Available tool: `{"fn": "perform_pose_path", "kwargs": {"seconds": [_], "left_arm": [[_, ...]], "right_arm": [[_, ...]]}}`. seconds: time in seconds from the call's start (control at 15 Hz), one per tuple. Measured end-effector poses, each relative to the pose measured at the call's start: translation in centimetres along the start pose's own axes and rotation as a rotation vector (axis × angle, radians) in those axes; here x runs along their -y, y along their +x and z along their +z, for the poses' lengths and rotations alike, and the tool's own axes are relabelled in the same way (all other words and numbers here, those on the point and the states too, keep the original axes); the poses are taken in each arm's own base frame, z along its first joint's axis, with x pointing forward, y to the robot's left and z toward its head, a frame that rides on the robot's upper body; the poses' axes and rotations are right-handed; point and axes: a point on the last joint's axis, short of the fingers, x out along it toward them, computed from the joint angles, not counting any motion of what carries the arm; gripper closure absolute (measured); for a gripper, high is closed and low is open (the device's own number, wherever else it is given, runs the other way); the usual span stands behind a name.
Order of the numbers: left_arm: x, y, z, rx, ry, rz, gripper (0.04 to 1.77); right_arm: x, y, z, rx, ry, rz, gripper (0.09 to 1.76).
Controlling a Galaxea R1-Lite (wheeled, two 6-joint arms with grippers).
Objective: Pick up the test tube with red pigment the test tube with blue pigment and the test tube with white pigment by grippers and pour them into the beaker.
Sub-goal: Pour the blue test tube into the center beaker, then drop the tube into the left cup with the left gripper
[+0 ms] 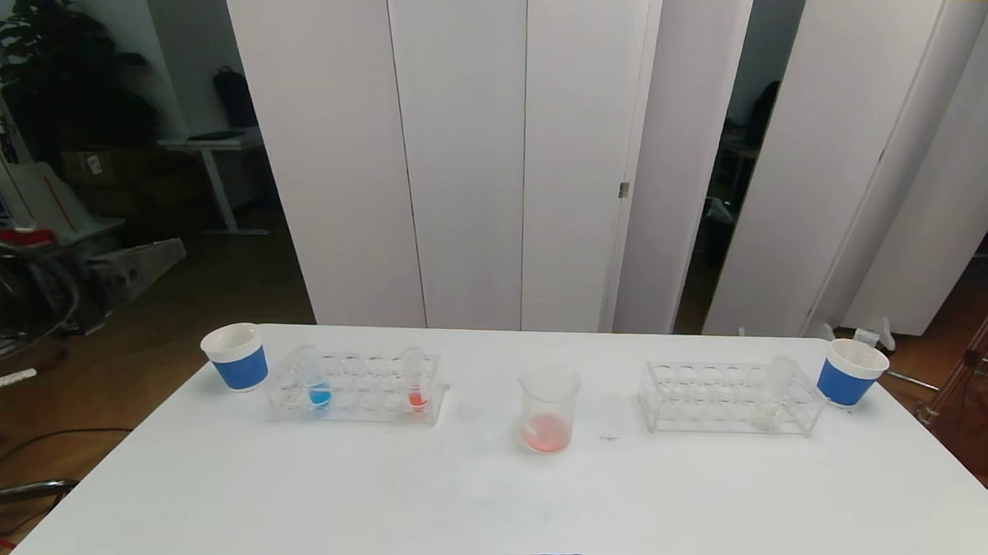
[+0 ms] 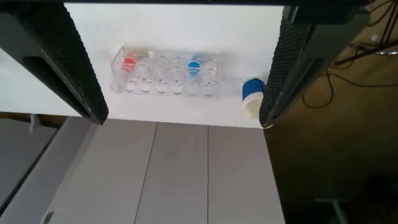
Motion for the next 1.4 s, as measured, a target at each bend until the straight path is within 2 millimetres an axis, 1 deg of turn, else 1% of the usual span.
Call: {"fn": "perform_pose_path", "kwargs": {"seconds": [0.2,0.4,0.67,0.8,1.13,1.4], "left_arm": [[0.1,3.3,-2.8,-0.119,-0.014,0.008,0.07],[0.3,6.0,-5.8,-0.154,-0.011,0.005,0.07],[0.4,8.4,-11.0,-0.257,-0.034,0.001,0.07],[0.6,9.2,-12.9,-0.278,-0.054,-0.003,0.07],[0.9,11.3,-16.5,-0.296,-0.126,0.002,0.07],[1.3,13.4,-18.3,-0.267,-0.150,-0.005,0.07]], "right_arm": [[0.0,0.0,0.0,0.000,0.000,0.000,0.10],[0.0,0.0,0.0,0.000,0.000,0.000,0.10],[0.0,0.0,0.0,0.000,0.000,0.000,0.10],[0.0,0.0,0.0,0.000,0.000,0.000,0.10],[0.0,0.0,0.0,0.000,0.000,0.000,0.10],[0.0,0.0,0.0,0.000,0.000,0.000,0.10]]}}
